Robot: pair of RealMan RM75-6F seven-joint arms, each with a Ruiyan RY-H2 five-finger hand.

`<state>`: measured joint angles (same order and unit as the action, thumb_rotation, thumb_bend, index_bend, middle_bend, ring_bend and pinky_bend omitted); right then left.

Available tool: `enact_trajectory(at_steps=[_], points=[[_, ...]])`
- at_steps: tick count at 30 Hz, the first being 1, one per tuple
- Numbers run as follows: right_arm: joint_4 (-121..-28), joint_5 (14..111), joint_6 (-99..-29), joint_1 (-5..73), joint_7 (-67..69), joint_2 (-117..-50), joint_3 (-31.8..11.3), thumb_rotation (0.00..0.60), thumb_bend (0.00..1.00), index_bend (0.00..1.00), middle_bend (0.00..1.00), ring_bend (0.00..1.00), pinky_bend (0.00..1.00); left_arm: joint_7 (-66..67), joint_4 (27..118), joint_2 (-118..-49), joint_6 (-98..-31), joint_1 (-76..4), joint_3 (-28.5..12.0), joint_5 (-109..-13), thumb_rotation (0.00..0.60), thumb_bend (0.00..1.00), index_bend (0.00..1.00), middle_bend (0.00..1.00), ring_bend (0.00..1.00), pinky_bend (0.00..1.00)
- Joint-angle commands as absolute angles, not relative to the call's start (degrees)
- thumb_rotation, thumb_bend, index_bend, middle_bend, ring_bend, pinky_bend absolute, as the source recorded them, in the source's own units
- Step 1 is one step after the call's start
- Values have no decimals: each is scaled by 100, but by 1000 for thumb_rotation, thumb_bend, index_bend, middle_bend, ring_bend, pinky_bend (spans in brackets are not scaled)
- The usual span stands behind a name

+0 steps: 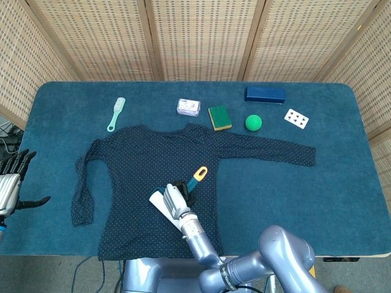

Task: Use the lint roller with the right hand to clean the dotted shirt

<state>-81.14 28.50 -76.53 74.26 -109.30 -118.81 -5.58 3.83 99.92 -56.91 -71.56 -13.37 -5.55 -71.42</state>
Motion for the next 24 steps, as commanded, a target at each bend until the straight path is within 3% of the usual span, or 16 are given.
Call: enact_trajectory(at_steps=[1,16,24], points=[[-8063,2873,-7654,7393,-10909,-11853,-537,600,870,733,1000,1000,1000,389,9987,-5694,-7150,-1341,-556,-7135,600,0,0,0,0,0],[-7117,2732,-7592,6773,-10518,-11079,-398,600,871,730,1000,1000,1000,535,9993,-5744,-7139,-1367,-564,-7050,600,0,0,0,0,0],[-6767,2617,-7400,6517,-10332,-10986,-506,600,871,728,1000,1000,1000,622,9989,-5778,-7129,-1386,-556,-7032,600,0,0,0,0,0]])
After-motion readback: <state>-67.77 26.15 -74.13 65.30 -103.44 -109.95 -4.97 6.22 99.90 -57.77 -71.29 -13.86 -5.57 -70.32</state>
